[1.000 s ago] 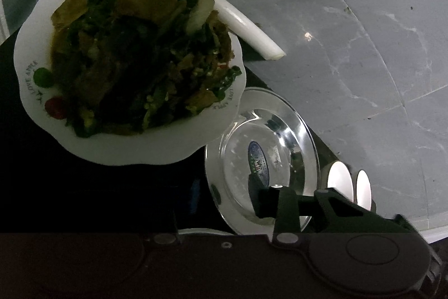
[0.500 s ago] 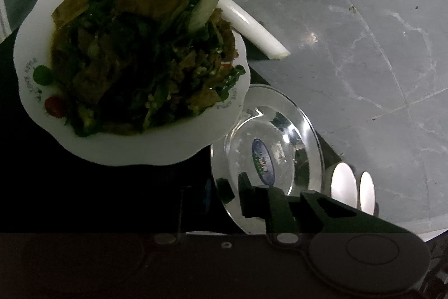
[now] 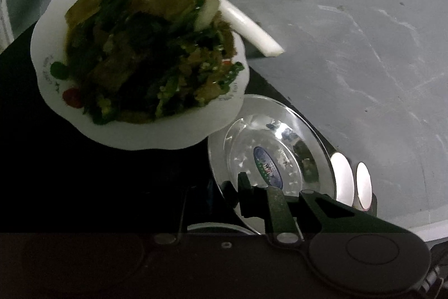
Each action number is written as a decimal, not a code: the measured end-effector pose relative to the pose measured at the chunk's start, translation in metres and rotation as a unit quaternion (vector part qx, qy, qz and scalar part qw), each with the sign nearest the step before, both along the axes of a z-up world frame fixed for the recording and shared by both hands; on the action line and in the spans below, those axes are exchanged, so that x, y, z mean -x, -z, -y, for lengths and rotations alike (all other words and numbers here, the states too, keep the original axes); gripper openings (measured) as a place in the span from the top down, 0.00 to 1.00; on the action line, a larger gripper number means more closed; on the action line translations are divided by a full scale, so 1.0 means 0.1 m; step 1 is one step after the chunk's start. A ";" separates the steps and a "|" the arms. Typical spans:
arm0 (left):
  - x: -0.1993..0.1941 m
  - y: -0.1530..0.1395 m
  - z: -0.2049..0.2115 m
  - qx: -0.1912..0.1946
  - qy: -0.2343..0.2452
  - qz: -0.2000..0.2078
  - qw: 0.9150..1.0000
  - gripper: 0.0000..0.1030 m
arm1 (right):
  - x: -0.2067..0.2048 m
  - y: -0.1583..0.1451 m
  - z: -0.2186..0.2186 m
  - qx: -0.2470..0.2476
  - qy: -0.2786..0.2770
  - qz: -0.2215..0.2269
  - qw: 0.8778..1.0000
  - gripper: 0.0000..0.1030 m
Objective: Organize plates and bowls
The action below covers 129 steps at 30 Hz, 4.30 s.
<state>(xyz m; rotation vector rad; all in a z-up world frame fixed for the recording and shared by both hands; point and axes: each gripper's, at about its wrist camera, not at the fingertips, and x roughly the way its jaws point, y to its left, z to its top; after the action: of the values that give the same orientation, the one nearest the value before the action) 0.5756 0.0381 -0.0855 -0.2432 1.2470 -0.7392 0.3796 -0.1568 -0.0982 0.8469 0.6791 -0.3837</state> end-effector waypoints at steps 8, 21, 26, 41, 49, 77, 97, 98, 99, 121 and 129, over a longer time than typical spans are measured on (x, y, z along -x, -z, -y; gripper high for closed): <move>0.09 -0.12 -0.03 0.017 0.013 0.014 1.000 0.81 | 0.12 -0.11 -0.04 0.027 0.003 0.018 0.999 0.89; 0.49 -0.41 -0.07 0.033 0.049 0.063 0.996 0.81 | 0.46 -0.30 -0.12 0.033 0.020 0.047 0.998 0.88; 0.71 -0.52 -0.02 0.043 0.073 0.080 0.993 0.81 | 0.76 -0.42 -0.18 0.047 0.035 0.064 0.996 0.88; 1.50 -0.53 0.26 0.026 0.148 0.119 0.981 0.80 | 1.65 -0.50 -0.25 0.069 0.094 0.049 0.992 0.87; 1.67 -0.51 0.31 0.005 0.144 0.121 0.982 0.80 | 1.89 -0.41 -0.19 0.054 0.091 0.040 0.994 0.86; 1.97 -0.36 0.41 -0.077 0.092 0.137 0.983 0.77 | 1.87 -0.21 -0.04 0.037 -0.004 -0.007 0.999 0.82; 2.12 -0.39 0.42 -0.092 0.063 0.147 0.983 0.75 | 1.81 -0.23 -0.03 0.058 -0.060 -0.018 0.996 0.73; 2.13 -0.39 0.42 -0.094 0.061 0.148 0.983 0.74 | 1.81 -0.23 -0.03 0.060 -0.064 -0.018 0.996 0.72; 2.14 -0.39 0.43 -0.097 0.059 0.149 0.982 0.73 | 1.81 -0.24 -0.04 0.061 -0.066 -0.018 0.996 0.71; 2.63 -0.57 0.32 -0.151 -0.011 0.217 0.964 0.07 | 2.03 -0.38 -0.01 0.120 -0.137 0.014 0.983 0.19; 2.71 -0.72 0.01 -0.166 -0.033 0.237 0.957 0.01 | 2.21 -0.44 -0.03 0.145 -0.136 0.031 0.980 0.00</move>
<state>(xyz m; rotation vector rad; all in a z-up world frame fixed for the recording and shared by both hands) 0.3044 0.0369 -0.0138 0.1622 0.8778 -0.4800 0.1586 -0.1534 -0.0545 0.4791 0.6523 -0.2010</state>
